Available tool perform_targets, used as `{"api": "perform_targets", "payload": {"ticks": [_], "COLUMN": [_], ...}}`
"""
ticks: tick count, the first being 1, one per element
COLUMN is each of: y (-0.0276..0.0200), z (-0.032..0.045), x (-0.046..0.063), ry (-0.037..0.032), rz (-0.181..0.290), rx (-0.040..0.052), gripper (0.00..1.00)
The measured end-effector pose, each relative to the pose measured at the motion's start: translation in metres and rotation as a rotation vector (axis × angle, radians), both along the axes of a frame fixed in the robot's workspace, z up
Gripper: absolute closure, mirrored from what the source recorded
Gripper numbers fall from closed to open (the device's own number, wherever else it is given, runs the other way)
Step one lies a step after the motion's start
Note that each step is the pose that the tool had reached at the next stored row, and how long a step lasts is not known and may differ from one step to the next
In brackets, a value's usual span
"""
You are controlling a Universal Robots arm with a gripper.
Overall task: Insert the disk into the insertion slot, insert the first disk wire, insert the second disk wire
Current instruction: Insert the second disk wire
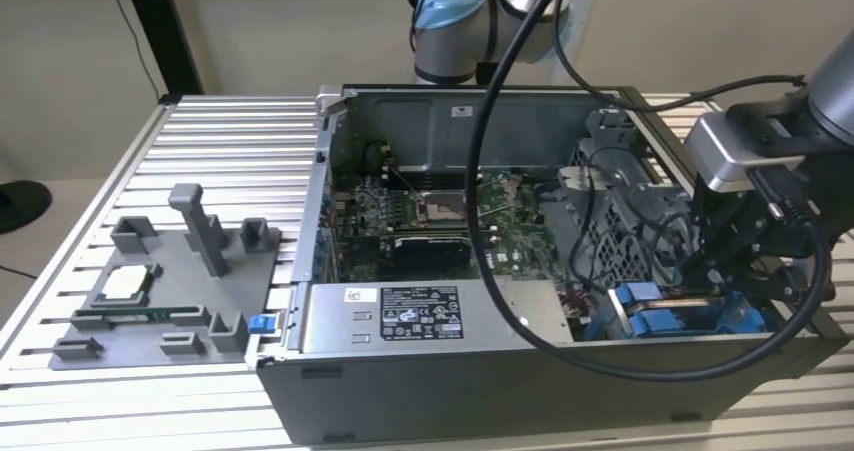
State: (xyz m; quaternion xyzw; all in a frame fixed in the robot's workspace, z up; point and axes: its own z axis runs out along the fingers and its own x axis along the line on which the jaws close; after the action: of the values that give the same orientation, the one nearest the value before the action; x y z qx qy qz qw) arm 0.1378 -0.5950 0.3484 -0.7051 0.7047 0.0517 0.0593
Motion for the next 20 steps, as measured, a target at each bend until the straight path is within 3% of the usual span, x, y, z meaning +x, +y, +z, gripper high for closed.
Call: {"api": "perform_targets", "payload": {"ticks": [11,20], "y": [0.0002,0.0017], "z": [-0.0059,-0.0063], "x": [0.0000,0.0000], "ry": [-0.0049,-0.0054], "rz": [0.001,0.001], "rx": [-0.0001,0.0001], "gripper": [1.00,1.00]}}
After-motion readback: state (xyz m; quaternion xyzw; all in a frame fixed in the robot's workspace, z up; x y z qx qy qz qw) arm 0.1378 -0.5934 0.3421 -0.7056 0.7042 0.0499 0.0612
